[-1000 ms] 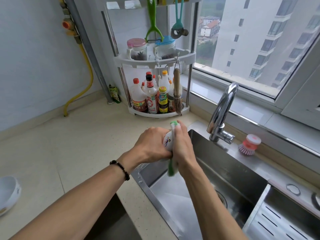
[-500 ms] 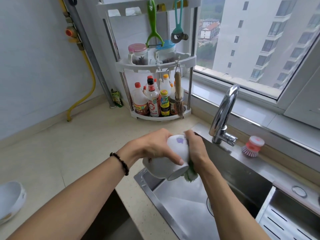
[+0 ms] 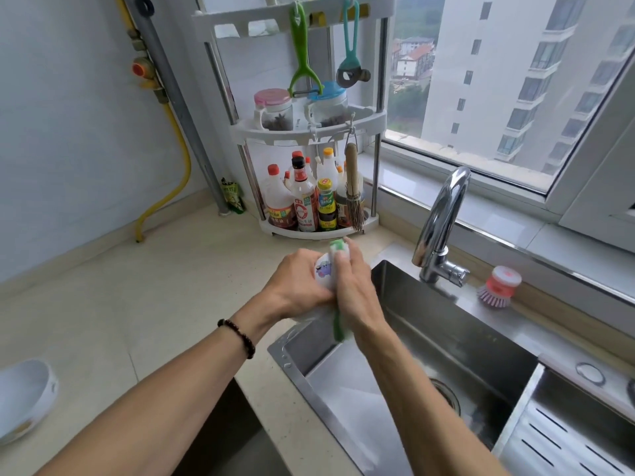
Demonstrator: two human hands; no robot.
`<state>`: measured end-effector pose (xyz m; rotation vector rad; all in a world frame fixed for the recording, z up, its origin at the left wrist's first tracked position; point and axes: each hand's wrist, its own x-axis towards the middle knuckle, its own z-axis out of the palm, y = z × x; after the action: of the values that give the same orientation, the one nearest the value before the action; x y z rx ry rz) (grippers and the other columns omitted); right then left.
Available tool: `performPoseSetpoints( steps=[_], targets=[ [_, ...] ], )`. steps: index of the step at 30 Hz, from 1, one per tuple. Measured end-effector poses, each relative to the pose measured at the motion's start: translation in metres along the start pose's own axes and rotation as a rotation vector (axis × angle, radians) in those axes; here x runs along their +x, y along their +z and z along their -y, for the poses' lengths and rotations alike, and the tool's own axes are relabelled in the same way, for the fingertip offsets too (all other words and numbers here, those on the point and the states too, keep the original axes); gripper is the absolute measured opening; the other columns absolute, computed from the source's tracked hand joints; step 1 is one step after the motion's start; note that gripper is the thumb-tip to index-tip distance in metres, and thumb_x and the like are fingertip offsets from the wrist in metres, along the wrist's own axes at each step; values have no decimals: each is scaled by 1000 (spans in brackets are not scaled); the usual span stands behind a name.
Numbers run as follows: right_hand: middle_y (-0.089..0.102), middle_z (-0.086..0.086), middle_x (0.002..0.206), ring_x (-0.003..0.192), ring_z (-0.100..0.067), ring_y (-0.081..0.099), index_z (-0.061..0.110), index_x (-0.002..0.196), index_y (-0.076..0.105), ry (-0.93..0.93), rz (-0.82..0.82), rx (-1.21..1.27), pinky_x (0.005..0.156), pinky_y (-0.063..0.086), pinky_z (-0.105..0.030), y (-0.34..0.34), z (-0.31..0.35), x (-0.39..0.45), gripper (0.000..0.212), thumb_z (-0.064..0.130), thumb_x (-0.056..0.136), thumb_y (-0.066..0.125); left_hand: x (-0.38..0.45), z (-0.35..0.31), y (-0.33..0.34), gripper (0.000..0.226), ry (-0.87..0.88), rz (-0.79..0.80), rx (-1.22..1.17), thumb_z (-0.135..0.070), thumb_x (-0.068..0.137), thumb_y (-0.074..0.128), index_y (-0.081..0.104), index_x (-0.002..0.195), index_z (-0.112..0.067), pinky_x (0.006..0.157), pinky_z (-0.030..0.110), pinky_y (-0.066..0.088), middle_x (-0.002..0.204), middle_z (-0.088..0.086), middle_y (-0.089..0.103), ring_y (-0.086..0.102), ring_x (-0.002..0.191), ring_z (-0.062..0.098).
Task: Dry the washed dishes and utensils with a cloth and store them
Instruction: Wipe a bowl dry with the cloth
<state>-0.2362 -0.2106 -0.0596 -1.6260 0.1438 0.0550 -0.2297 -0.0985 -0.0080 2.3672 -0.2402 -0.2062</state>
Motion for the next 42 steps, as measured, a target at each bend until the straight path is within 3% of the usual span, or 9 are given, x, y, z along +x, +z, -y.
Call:
performPoseSetpoints(
  steps=[2,6,11,19,23,28,33,38,42],
  targets=[
    [49,-3,134,117,-19,55,36,142,44,-17,22,44,99,49,-41,4,4,-8,61,63,89,33,-2,-4,-6,13,49,15,71,-18,70,79,67,72,-13,58,33,56,70,3,70,68,65,19],
    [71,-12,83,70,-23,68,13,83,65,209,45,381,67,56,-37,-8,16,6,48,52,98,41,-11,-8,-13,17,68,110,-27,-8,69,81,70,81,-11,58,24,55,77,5,72,69,67,15],
    [40,4,137,121,-17,50,39,143,43,-165,-6,-74,103,43,-42,15,17,-11,45,54,102,34,-14,-2,-20,11,83,46,-43,-5,72,79,68,74,-8,55,23,50,70,2,70,67,66,18],
    [74,-11,106,98,-31,70,17,108,68,158,204,129,93,56,-50,21,46,3,45,55,99,45,-40,33,-45,52,-139,-192,-981,-15,54,86,71,102,-1,69,39,61,96,17,75,71,84,31],
    [19,5,166,150,-12,21,28,154,36,-287,175,-154,115,22,-29,74,39,-29,49,44,108,28,-44,48,-59,35,-341,-583,-1124,-3,71,83,68,104,-3,76,44,58,101,20,73,70,81,31],
    [16,-3,167,152,-26,20,29,159,20,-148,300,-137,119,29,-56,125,32,-36,99,91,82,19,-81,71,-88,32,-322,-681,-1002,2,75,80,68,104,8,73,41,58,93,18,72,68,79,30],
    [-12,9,157,151,-14,-19,12,158,21,-441,347,-363,125,-7,-35,175,45,-91,76,55,98,4,-132,102,-124,35,-319,-684,-942,-4,73,83,69,103,6,68,37,60,94,17,75,72,78,28],
    [26,-2,164,151,-20,24,24,152,37,-127,394,-43,123,22,-50,254,32,-108,93,88,86,24,-215,146,-163,19,-258,-612,-812,4,71,83,70,83,-5,69,38,60,77,7,74,71,72,23],
    [38,4,148,135,-4,34,23,153,37,-394,359,-138,108,27,-11,310,44,-188,48,40,109,29,-281,188,-189,28,-247,-625,-769,-2,65,87,73,89,-1,77,40,59,87,13,76,72,80,25]
  ],
)
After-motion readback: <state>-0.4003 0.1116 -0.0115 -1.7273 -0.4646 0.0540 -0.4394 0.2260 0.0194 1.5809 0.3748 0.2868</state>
